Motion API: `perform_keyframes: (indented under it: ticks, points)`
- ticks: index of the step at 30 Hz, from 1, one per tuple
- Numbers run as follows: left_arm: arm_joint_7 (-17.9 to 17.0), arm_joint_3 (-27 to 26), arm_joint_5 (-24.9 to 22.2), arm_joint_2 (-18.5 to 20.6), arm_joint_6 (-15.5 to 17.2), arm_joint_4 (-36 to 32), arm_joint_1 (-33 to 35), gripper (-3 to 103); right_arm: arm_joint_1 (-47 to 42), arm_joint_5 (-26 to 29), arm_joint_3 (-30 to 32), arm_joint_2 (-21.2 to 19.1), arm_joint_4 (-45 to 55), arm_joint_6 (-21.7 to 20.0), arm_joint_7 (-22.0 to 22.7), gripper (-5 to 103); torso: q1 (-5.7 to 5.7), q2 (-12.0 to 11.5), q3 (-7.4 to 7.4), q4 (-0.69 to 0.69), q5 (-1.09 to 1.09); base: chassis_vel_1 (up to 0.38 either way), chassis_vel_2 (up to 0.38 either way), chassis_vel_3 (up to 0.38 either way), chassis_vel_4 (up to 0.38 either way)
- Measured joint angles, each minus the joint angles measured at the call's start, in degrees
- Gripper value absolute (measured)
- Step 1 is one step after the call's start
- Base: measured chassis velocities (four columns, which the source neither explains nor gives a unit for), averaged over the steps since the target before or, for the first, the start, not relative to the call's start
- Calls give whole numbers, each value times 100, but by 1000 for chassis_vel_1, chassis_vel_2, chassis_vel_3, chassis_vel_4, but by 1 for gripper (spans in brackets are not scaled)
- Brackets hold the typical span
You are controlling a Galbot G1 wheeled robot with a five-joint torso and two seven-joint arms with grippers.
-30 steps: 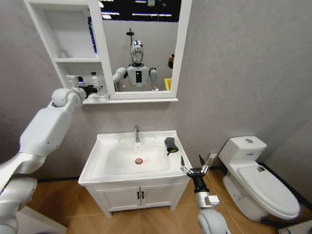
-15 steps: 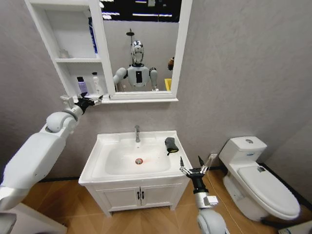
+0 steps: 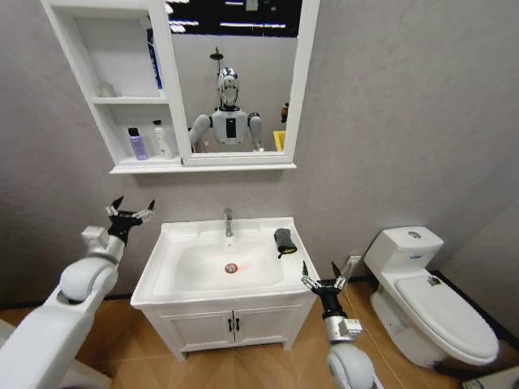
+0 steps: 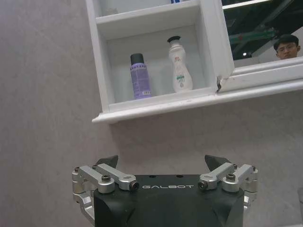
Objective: Move facial cleanser and shampoo from washbasin to cabinet, then wipe washbasin with towel.
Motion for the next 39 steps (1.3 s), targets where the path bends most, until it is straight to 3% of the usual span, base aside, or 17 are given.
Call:
perform_keyframes:
  ticks: [4,7,10,16,26,31,39]
  points:
    - [226,-298,50,-310,-32,-260,577,100,2,207,24,-57,77,-171,15,100,0,0,0,-3,0,0,0,0,0]
    - [695,-692,282,-682,-359,-449,1355,100,92,943,14,-259,224,-581,15,100,1,-1,0,-2,0,0,0,0,0]
    - [917,-872,415,-967,-591,-540,1851,100,240,1310,11,-428,294,-883,14,100,1,-1,0,-2,0,0,0,0,0]
    - [1066,-1073,445,-1312,-919,-597,2400,100,596,1589,-43,-692,282,-1263,35,100,1,-1,0,0,-1,0,0,0,0]
    - [1065,-1145,459,-1367,-960,-597,2428,100,1226,1679,-126,-937,-126,-1522,39,100,2,-1,1,-3,0,0,0,0,0]
    - [1055,-1131,456,-1358,-959,-588,2406,100,2212,1900,-527,-976,-922,-1946,346,100,2,-1,1,-2,-2,0,0,0,0]
    - [1050,-1121,452,-1350,-949,-584,2389,100,3606,2472,-1200,-843,-2333,-2453,452,100,3,-2,2,-2,0,0,0,0,0]
